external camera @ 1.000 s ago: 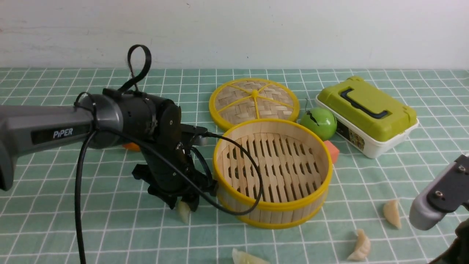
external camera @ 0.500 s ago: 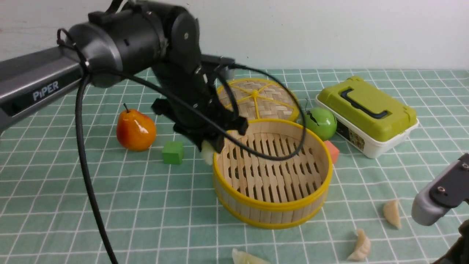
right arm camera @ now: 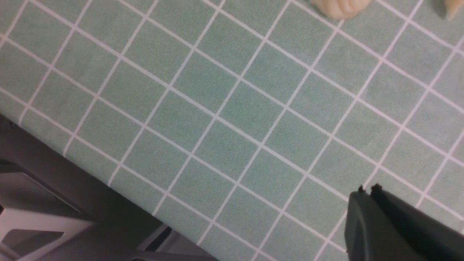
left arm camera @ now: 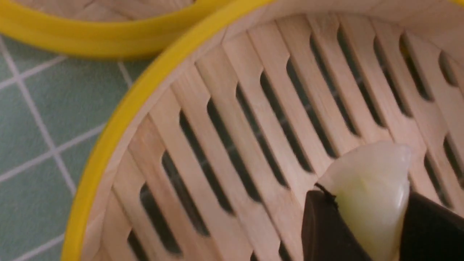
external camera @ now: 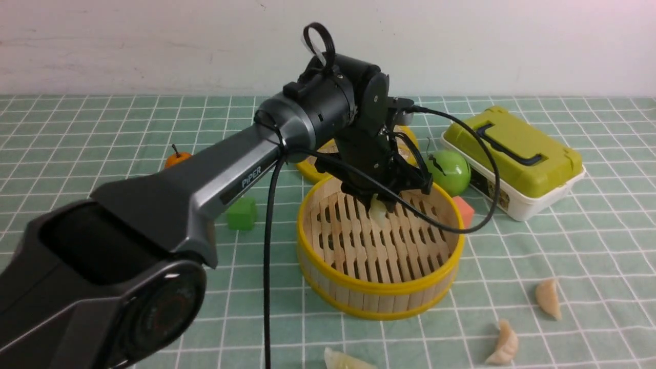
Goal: Put the dumplings into the steamer on the table with the blue tablecloth.
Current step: 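Place the dumpling into the bamboo steamer basket with the left gripper, then reach for and grasp a dumpling on the table with the left gripper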
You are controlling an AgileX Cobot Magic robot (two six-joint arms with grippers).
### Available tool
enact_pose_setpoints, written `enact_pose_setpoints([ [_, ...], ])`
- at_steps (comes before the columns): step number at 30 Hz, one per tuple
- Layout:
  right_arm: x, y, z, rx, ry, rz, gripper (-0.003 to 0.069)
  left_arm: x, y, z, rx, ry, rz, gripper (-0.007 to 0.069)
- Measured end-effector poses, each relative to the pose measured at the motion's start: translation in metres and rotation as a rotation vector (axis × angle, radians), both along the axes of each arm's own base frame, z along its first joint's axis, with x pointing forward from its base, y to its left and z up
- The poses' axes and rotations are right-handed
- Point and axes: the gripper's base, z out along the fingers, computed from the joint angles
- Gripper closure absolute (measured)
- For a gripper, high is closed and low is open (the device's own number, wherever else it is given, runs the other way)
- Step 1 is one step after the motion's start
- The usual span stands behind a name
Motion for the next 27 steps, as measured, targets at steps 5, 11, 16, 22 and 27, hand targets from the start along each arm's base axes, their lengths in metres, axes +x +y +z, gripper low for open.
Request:
enact_pose_setpoints([
  [5, -0.013, -0.012, 0.008, -0.031, -0.091, -0.015, 0.0645, 0.006, -0.006, -0.011, -0.034, -0.013, 0.004, 0.0364],
  [11, -0.014, -0.015, 0.009, -0.048, -0.105, -0.051, 0.0637, 0.004, -0.005, -0.008, -0.033, 0.001, 0.003, 0.0166],
  [16, -0.013, -0.015, 0.009, -0.044, -0.108, -0.056, 0.0633, -0.012, 0.006, 0.041, -0.026, -0.018, -0.031, 0.0064],
  [22, -0.011, -0.014, 0.011, -0.029, -0.14, -0.058, 0.0625, -0.051, 0.031, 0.125, -0.055, -0.09, -0.112, 0.0056],
  [27, -0.011, -0.012, 0.011, -0.002, -0.143, -0.055, 0.0617, -0.095, 0.05, 0.151, -0.055, -0.08, -0.325, 0.0055],
])
